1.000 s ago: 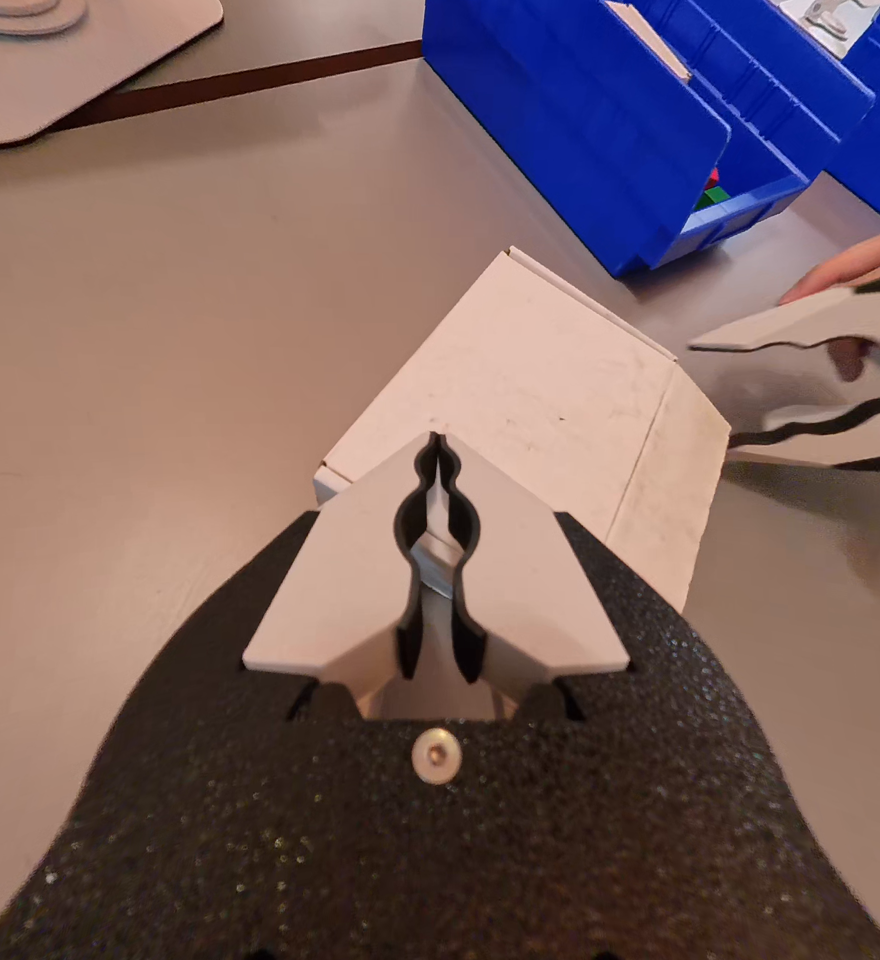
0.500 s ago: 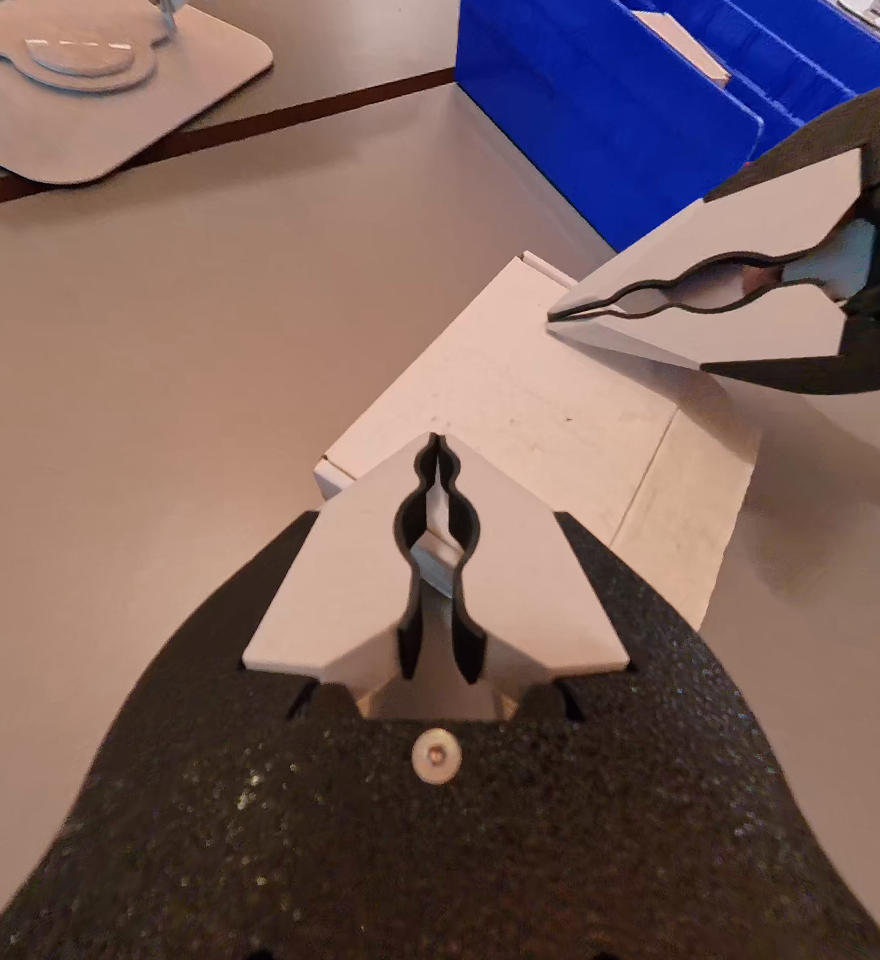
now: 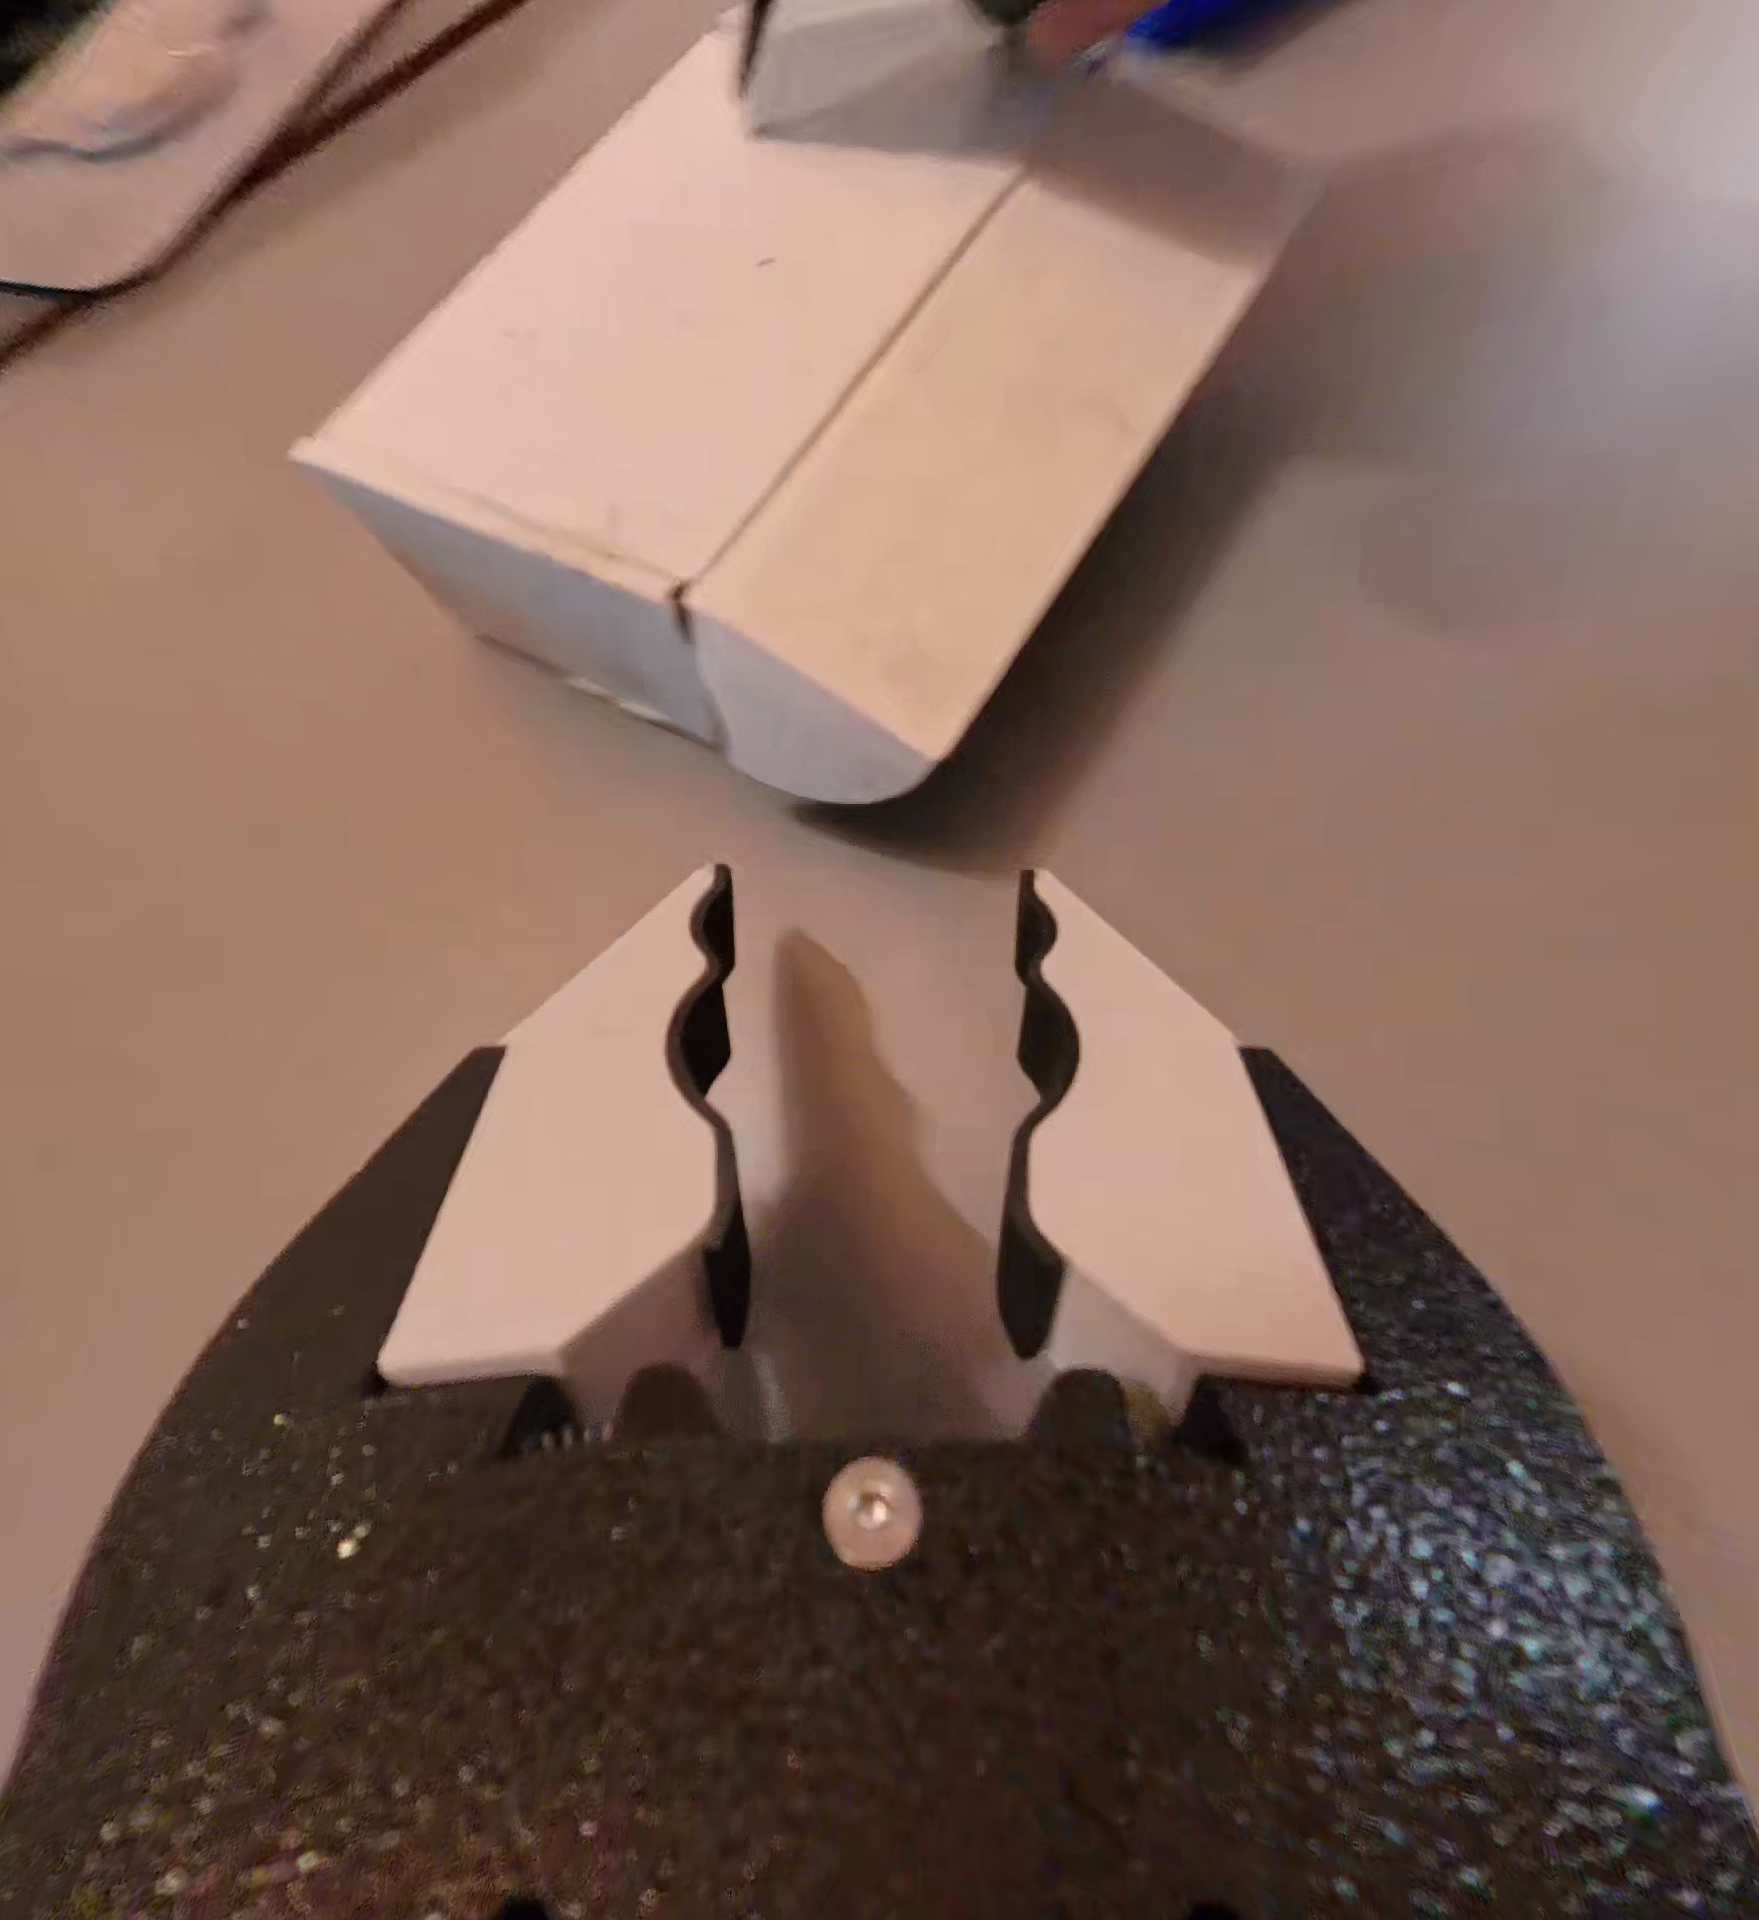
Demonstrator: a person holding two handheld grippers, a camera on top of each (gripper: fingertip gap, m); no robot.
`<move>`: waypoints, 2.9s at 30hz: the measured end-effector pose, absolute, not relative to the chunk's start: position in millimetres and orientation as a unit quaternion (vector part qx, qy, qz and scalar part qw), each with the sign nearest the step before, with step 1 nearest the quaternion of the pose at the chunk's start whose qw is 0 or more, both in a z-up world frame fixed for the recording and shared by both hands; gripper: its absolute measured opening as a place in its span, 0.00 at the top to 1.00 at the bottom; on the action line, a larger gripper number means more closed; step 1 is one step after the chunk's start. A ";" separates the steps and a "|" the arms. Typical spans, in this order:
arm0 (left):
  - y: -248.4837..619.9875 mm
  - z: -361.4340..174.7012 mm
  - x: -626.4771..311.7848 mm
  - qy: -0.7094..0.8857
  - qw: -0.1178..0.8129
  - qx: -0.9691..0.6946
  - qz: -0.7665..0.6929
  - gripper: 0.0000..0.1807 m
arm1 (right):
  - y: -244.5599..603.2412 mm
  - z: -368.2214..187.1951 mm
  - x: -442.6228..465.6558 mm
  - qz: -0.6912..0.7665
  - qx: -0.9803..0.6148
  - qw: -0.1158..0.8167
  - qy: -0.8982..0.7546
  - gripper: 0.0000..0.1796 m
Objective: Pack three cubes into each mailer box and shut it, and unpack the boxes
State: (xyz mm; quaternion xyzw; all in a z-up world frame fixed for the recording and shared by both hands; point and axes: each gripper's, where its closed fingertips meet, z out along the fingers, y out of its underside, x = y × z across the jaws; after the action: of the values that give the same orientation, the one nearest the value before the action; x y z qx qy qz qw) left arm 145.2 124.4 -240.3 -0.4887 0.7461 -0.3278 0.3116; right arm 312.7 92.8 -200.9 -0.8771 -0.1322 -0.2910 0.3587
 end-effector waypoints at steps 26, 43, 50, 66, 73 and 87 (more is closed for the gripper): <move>116.9 -233.2 164.9 0.696 0.201 -0.538 -0.432 0.75 | 89.2 -174.5 316.5 -0.249 -0.865 0.427 -0.083 0.98; 149.4 -220.9 188.6 0.727 0.150 -0.467 -0.481 0.57 | 26.2 -221.4 271.9 0.073 -0.898 0.429 0.058 0.56; 150.3 -226.7 209.6 0.741 0.144 -0.447 -0.479 0.68 | 43.8 -226.0 262.6 0.128 -0.891 0.435 0.006 0.67; 165.8 -235.0 218.5 0.781 0.196 -0.412 -0.426 0.64 | 48.2 -235.4 279.9 -0.011 -0.894 0.445 -0.061 0.61; 163.6 -245.4 232.6 0.819 0.175 -0.369 -0.402 0.66 | 52.6 -247.7 290.5 -0.013 -0.905 0.419 -0.066 0.69; 175.7 -250.0 252.1 0.829 0.271 -0.354 -0.338 0.73 | 61.5 -248.1 310.6 -0.110 -0.922 0.367 -0.055 0.73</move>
State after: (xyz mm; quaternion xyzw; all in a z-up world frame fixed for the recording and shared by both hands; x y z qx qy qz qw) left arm 252.1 175.7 -250.0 -0.3538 0.8293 -0.3375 0.2705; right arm 310.6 61.5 -248.1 -0.9223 -0.0547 -0.1098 0.3665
